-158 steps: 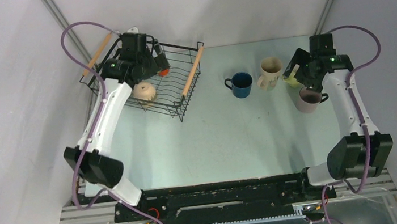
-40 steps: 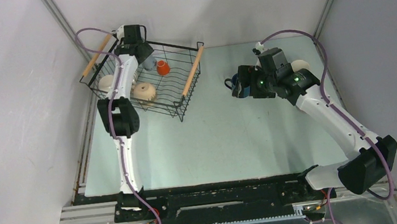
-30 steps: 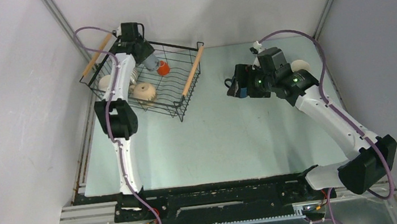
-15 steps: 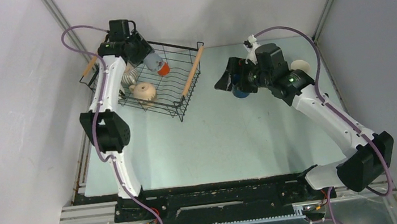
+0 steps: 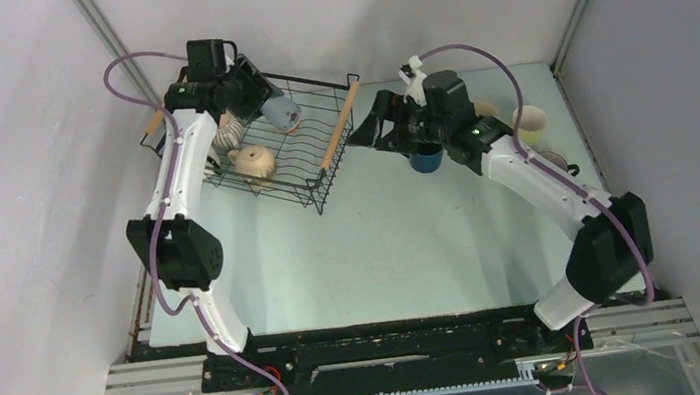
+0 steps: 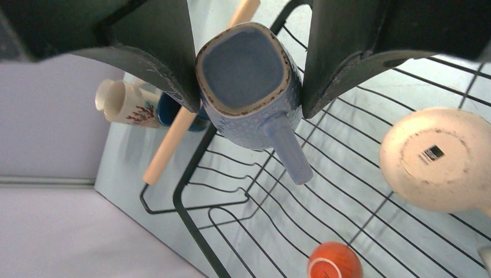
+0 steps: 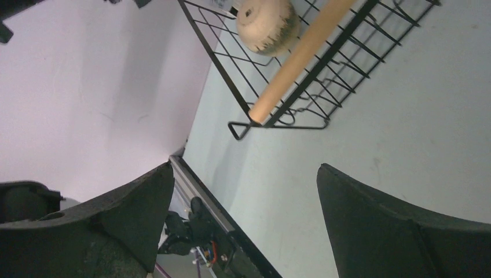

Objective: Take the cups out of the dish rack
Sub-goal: Unload the cup from the dish rack.

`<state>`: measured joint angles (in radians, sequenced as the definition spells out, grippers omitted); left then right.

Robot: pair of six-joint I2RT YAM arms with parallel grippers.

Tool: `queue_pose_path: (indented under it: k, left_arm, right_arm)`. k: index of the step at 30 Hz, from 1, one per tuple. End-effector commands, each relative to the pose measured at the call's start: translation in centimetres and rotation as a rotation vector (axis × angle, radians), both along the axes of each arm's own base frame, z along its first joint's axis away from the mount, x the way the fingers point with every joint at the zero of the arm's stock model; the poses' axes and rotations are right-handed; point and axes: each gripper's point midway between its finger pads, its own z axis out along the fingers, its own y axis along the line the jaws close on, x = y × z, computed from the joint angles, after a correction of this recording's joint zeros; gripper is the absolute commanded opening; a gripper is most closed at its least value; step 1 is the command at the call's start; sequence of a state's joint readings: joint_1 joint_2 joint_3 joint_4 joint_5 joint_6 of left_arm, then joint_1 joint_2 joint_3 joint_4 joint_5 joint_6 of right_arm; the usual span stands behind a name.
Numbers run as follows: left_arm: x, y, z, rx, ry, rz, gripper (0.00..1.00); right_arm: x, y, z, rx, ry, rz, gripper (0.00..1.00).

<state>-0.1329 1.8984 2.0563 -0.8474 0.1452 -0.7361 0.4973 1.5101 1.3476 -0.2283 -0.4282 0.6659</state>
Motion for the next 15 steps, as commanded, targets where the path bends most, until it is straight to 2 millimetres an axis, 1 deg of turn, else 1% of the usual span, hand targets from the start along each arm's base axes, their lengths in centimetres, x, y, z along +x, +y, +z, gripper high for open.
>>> queue_pose_path:
  k: [1, 4, 5, 7, 8, 13, 15]
  left_arm:
    - [-2.0, -1.6, 5.0, -0.091, -0.108, -0.049, 0.01]
    - [-2.8, -1.9, 5.5, -0.11, -0.11, -0.061, 0.01]
    - [-3.0, -1.9, 5.8, -0.115, -0.112, -0.066, 0.0]
    - [-3.5, -2.3, 6.1, -0.126, -0.112, -0.081, 0.0]
    - [-3.9, -2.5, 6.4, -0.132, -0.114, -0.09, 0.0]
    - [-5.2, -3.9, 7.3, -0.17, -0.114, -0.131, 0.0]
    - [-5.8, -4.3, 7.7, -0.185, -0.117, -0.145, 0.0]
  right_arm:
    - [1.5, 3.7, 4.3, 0.128, -0.098, 0.073, 0.99]
    - [2.2, 5.5, 5.0, 0.168, -0.111, 0.103, 0.98]
    - [2.3, 5.9, 4.9, 0.176, -0.105, 0.106, 0.98]
    - [2.7, 6.8, 5.3, 0.208, -0.125, 0.113, 0.96]
    - [2.9, 7.2, 5.1, 0.222, -0.116, 0.115, 0.95]
    - [3.5, 8.6, 5.0, 0.287, -0.109, 0.135, 0.89]
    - [3.8, 9.0, 5.3, 0.309, -0.12, 0.139, 0.88]
